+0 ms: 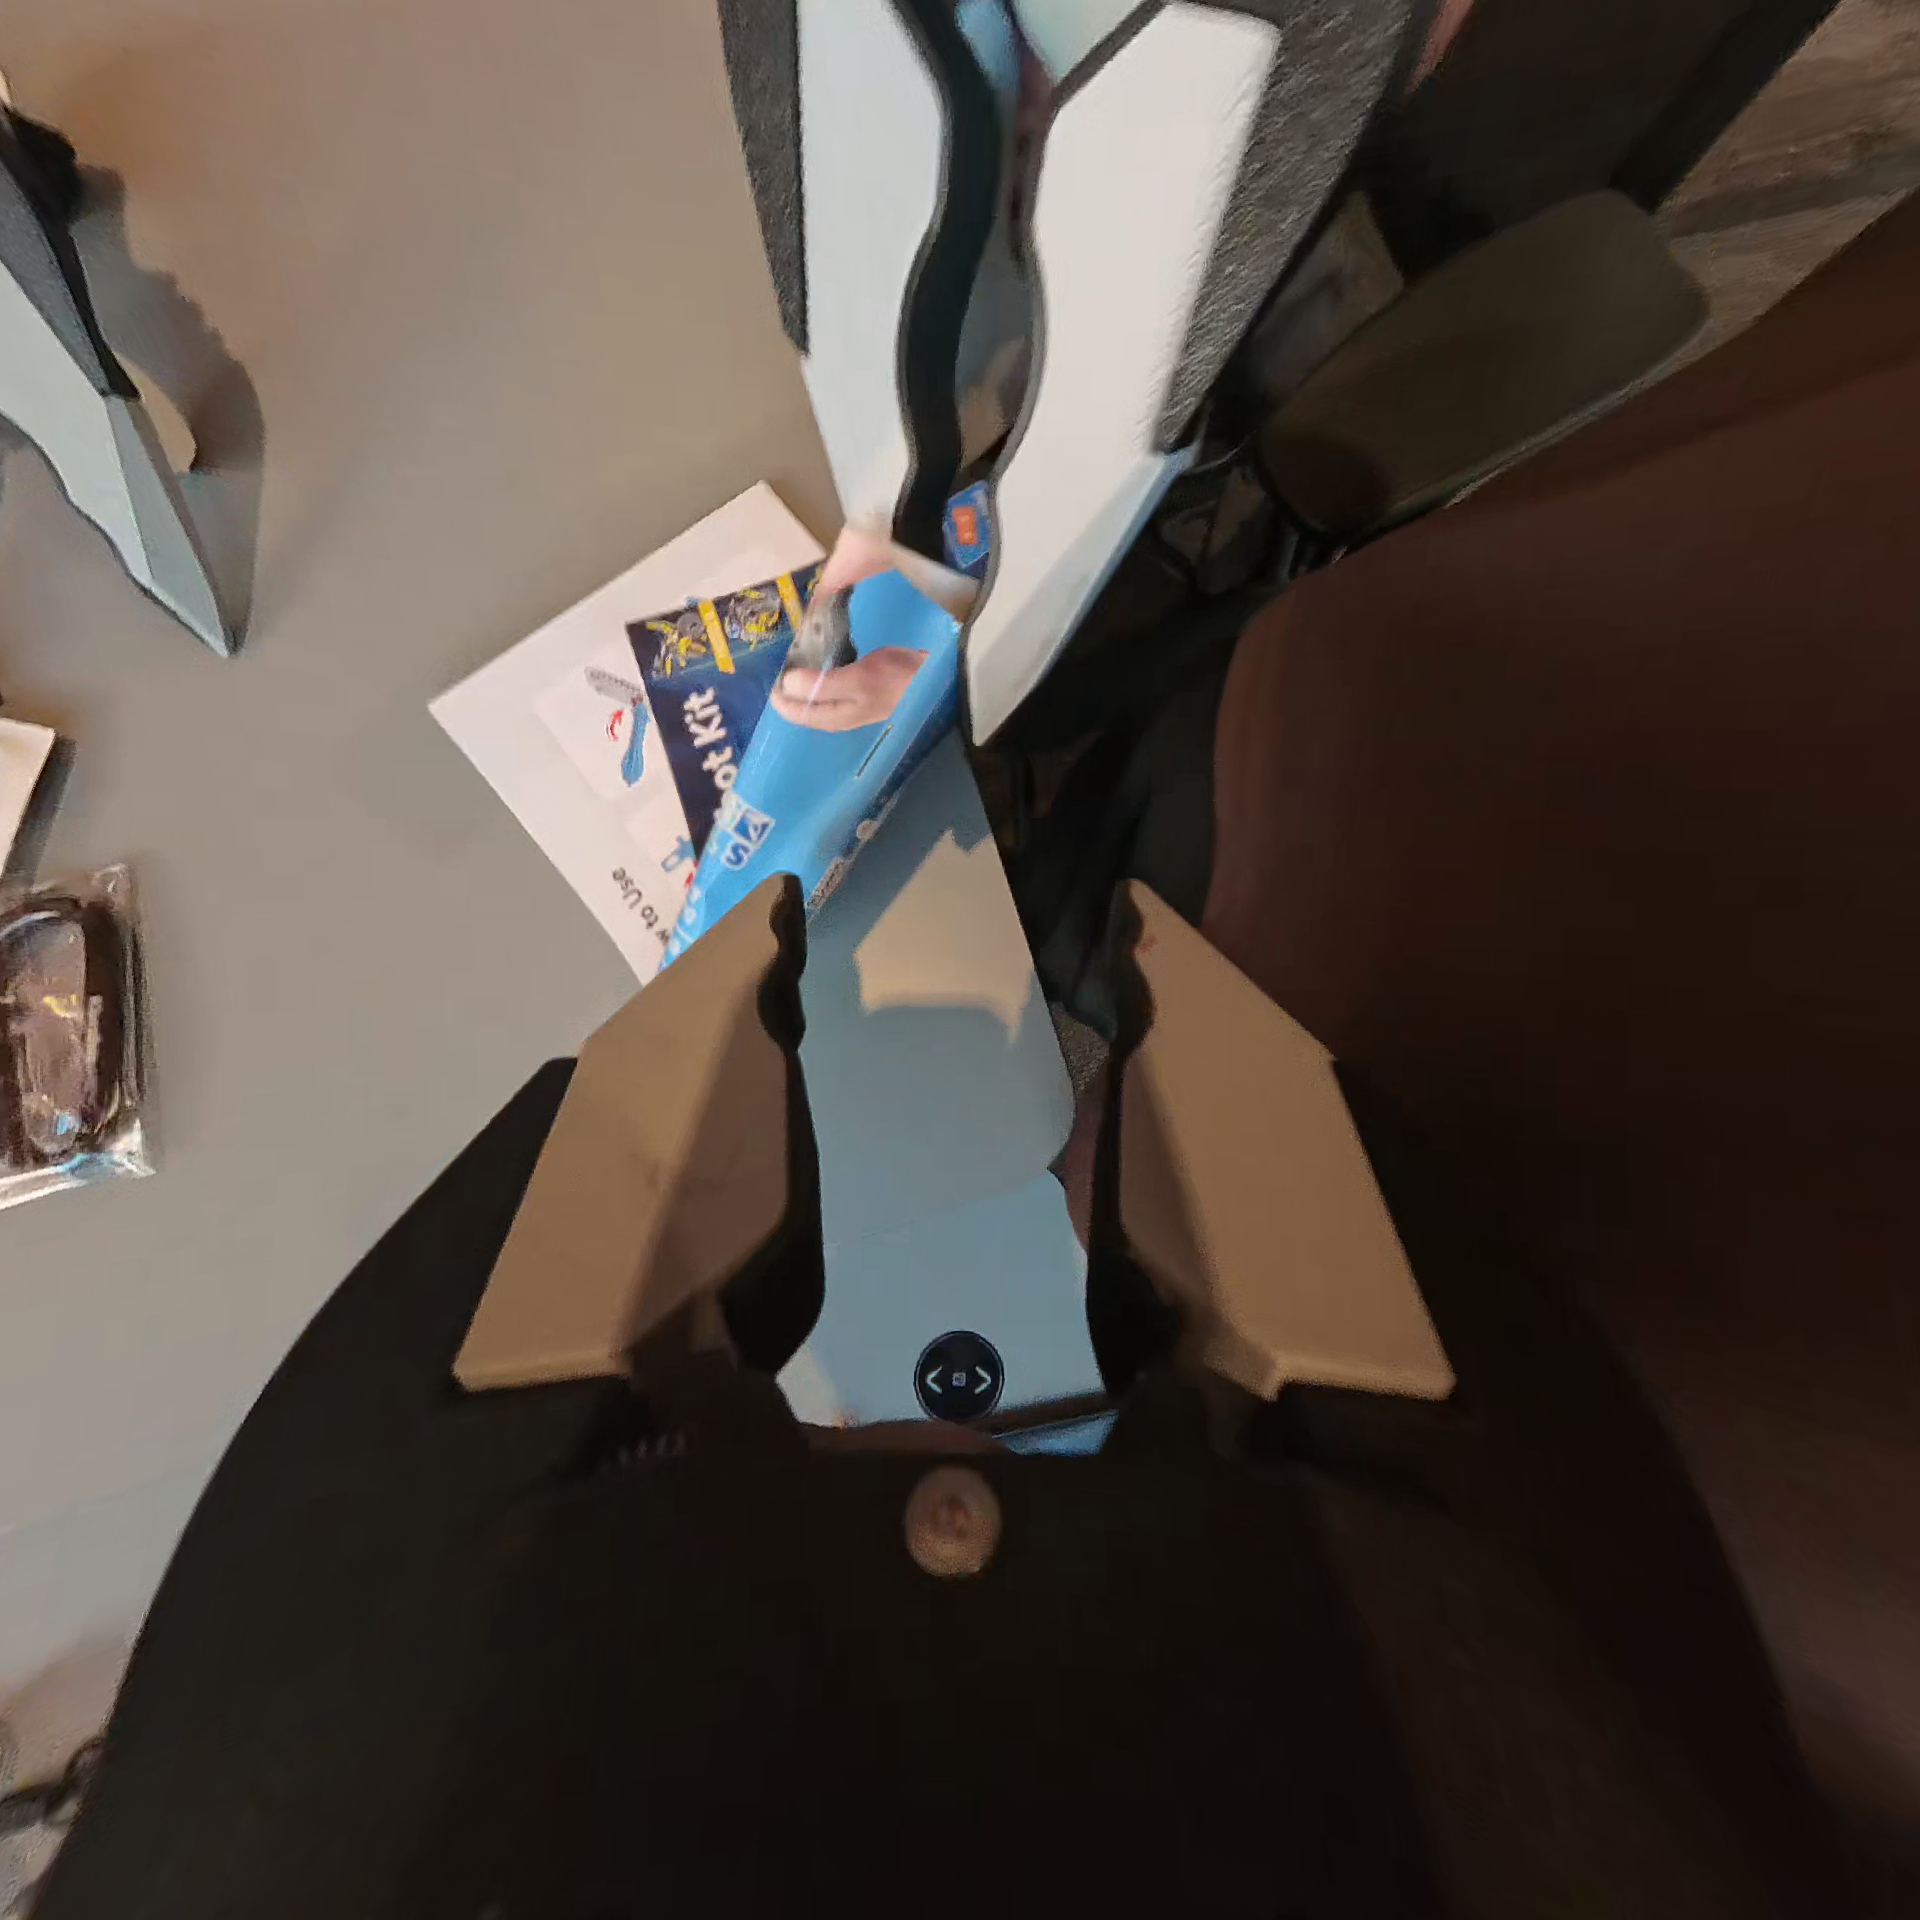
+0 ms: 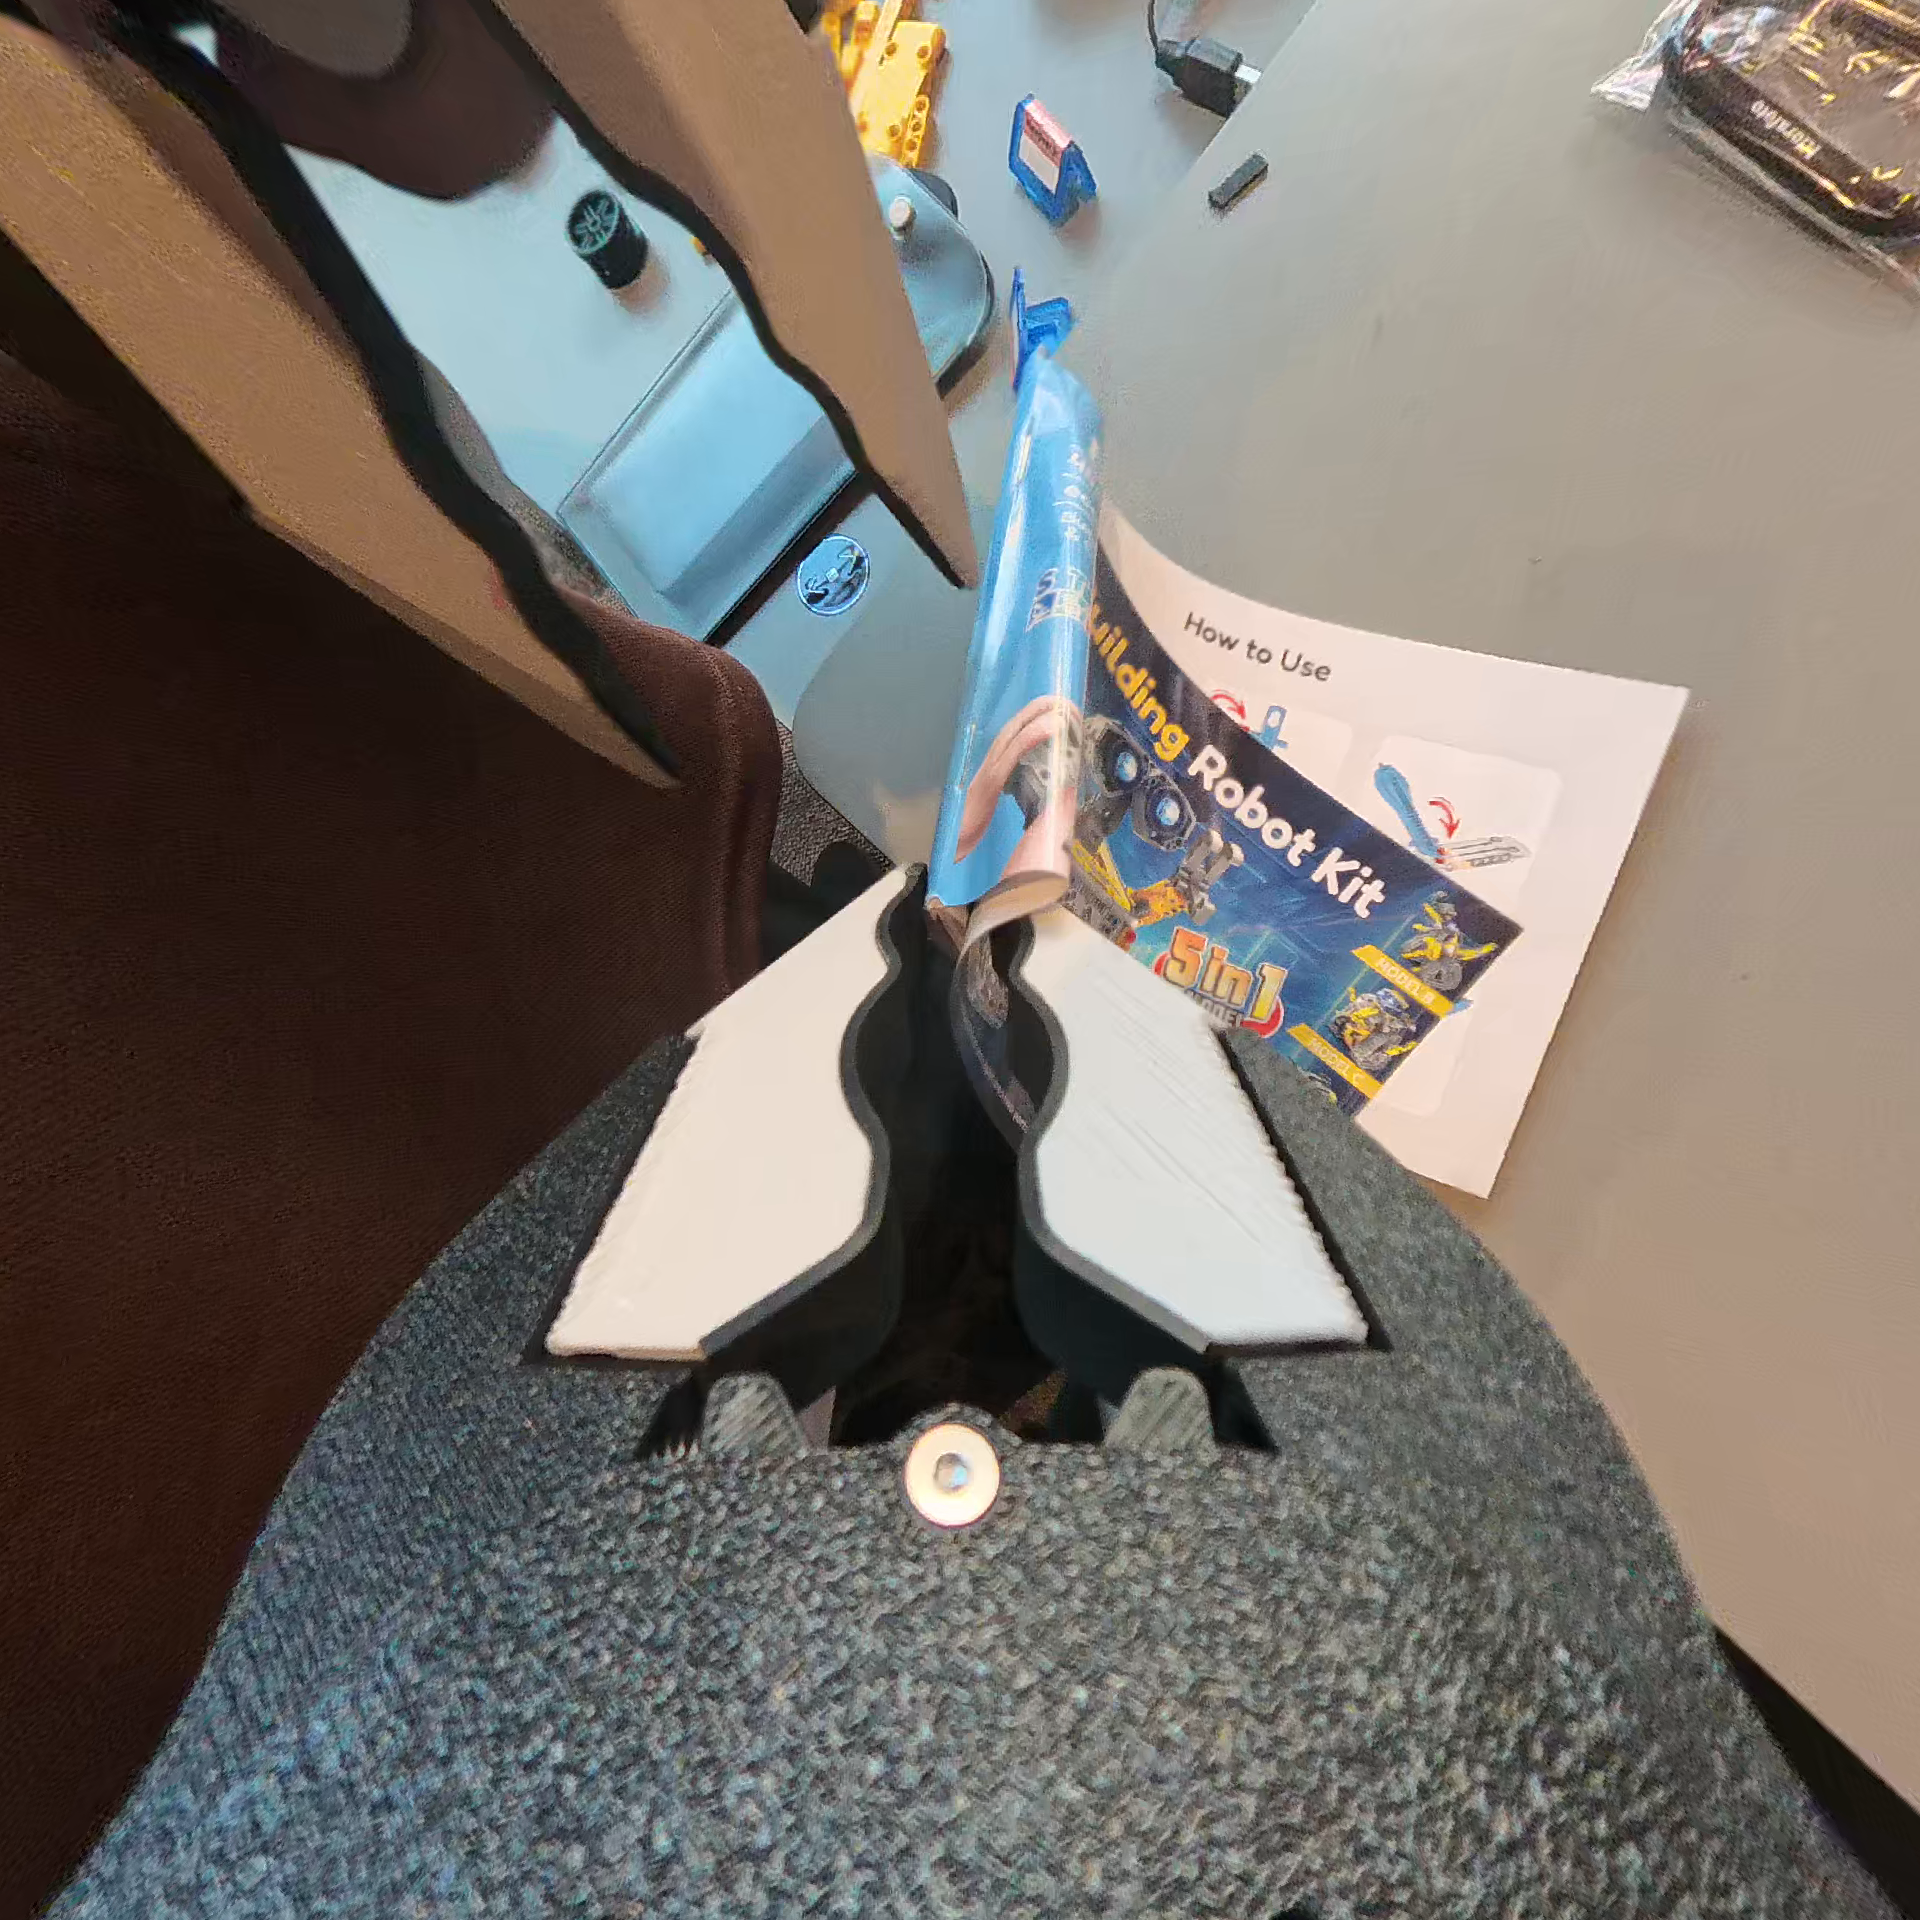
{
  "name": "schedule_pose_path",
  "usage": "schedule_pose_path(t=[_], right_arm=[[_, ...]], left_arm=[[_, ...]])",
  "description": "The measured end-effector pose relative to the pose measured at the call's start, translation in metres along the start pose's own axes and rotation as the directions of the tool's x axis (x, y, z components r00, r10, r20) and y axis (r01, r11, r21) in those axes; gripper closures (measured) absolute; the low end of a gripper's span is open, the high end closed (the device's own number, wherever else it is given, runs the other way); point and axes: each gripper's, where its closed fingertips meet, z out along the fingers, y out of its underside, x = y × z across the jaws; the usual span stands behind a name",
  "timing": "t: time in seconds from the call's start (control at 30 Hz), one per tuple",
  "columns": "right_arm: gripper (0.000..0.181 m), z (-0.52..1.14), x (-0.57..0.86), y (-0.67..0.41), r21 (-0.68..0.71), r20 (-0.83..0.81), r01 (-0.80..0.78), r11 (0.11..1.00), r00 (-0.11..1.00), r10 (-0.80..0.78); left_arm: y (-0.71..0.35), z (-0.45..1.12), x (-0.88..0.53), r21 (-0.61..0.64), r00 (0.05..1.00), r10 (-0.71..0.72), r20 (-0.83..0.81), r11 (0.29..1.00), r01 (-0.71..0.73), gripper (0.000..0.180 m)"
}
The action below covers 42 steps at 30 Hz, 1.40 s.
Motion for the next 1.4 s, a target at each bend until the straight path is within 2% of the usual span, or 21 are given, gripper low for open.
schedule_pose_path(t=[0.1, 0.23, 0.33, 0.43, 0.5, 0.63, 0.7, 0.8, 0.97, 1.13, 1.23, 1.33, 1.4], right_arm=[[0.171, -0.003, -0.001, -0.006, 0.007, 0.01, 0.019, 1.0, 1.0, -0.019], [0.173, -0.003, -0.005, -0.015, 0.019, 0.015, 0.048, 0.999, 0.999, -0.048], [0.173, 0.001, -0.009, -0.019, 0.025, 0.017, 0.071, 0.997, 0.997, -0.072], [0.173, 0.005, -0.014, -0.02, 0.024, 0.027, 0.088, 0.996, 0.996, -0.089], [0.173, 0.008, -0.017, -0.018, 0.014, 0.023, 0.109, 0.994, 0.994, -0.11], [0.17, 0.007, -0.017, -0.018, 0.038, 0.006, 0.089, 0.995, 0.996, -0.089], [0.157, 0.001, -0.013, -0.021, 0.055, -0.005, 0.053, 0.997, 0.999, -0.053], [0.148, -0.014, -0.006, -0.021, 0.081, -0.01, 0.03, 0.996, 1.0, -0.029], [0.139, -0.02, 0.009, -0.006, -0.004, -0.113, 0.107, 0.994, 0.988, -0.107], [0.133, -0.015, 0.021, -0.006, 0.014, -0.201, 0.072, 0.997, 0.977, -0.068], [0.118, -0.015, 0.027, -0.011, 0.021, -0.25, 0.097, 0.995, 0.964, -0.088], [0.121, -0.006, 0.023, -0.016, -0.009, -0.245, 0.152, 0.988, 0.958, -0.15], [0.133, 0.003, 0.022, -0.014, -0.054, -0.241, 0.199, 0.978, 0.948, -0.206]], left_arm=[[-0.009, -0.015, 0.001, 0.042, 0.998, -0.023, -0.052, 0.999, 0.025, 0.12], [-0.006, -0.016, -0.019, -0.003, 1.0, -0.015, -0.007, 1.0, 0.015, 0.111], [0.003, -0.001, -0.021, -0.065, 1.0, 0.013, -0.006, 0.998, -0.013, 0.112], [0.025, 0.018, -0.019, -0.155, 0.999, 0.042, 0.009, 0.987, -0.04, 0.128], [0.029, 0.021, -0.019, -0.155, 0.997, 0.066, 0.048, 0.986, -0.058, 0.151], [0.032, 0.021, -0.014, -0.137, 0.996, 0.066, 0.052, 0.989, -0.058, 0.162], [0.032, 0.018, -0.014, -0.123, 0.997, 0.057, 0.058, 0.991, -0.05, 0.173], [0.032, 0.011, -0.015, -0.091, 0.999, 0.013, 0.047, 0.996, -0.009, 0.175], [0.031, 0.005, -0.018, -0.087, 0.995, -0.103, 0.021, 0.991, 0.104, 0.174], [0.028, 0.003, -0.017, -0.086, 0.995, -0.098, 0.016, 0.991, 0.099, 0.174], [0.027, -0.003, -0.013, -0.073, 0.995, -0.1, -0.023, 0.993, 0.098, 0.173], [0.03, -0.005, -0.011, -0.088, 0.998, -0.063, -0.016, 0.994, 0.061, 0.171], [0.034, -0.001, -0.008, -0.113, 1.0, -0.022, 0.002, 0.993, 0.022, 0.168]])
